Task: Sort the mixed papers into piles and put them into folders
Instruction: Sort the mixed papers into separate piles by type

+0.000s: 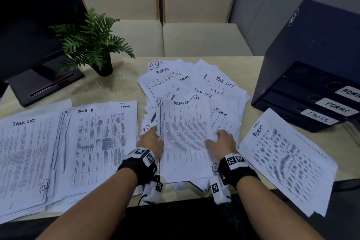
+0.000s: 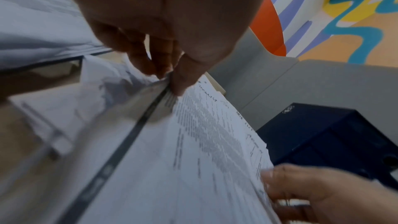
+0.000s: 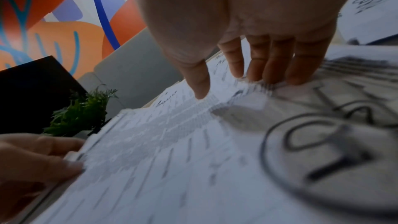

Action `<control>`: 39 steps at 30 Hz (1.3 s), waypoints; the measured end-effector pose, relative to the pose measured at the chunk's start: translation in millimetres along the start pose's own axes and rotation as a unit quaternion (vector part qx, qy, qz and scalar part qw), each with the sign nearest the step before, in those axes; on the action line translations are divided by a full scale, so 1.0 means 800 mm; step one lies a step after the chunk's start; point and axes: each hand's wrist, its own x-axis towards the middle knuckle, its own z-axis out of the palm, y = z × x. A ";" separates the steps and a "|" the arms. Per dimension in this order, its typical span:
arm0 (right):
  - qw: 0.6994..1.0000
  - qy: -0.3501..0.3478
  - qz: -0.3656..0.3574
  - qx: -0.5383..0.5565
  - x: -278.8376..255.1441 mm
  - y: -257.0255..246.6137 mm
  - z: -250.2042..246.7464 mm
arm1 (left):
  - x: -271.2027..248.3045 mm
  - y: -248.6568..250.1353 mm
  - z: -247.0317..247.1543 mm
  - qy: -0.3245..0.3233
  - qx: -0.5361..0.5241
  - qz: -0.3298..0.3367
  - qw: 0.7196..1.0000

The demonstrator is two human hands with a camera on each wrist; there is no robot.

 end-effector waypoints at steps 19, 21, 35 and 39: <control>0.983 -0.076 -0.118 0.122 -0.026 -0.048 -0.001 | -0.022 -0.056 -0.055 0.106 -0.216 0.002 0.971; 0.979 -0.129 -0.140 0.077 -0.037 -0.074 0.012 | -0.025 -0.069 -0.068 0.119 -0.246 0.003 0.962; 0.950 -0.179 -0.252 0.031 -0.152 -0.291 0.203 | -0.039 -0.293 -0.249 0.219 -0.224 -0.049 0.948; 0.935 -0.201 -0.292 0.006 -0.202 -0.339 0.269 | -0.047 -0.372 -0.302 0.246 -0.187 -0.076 0.948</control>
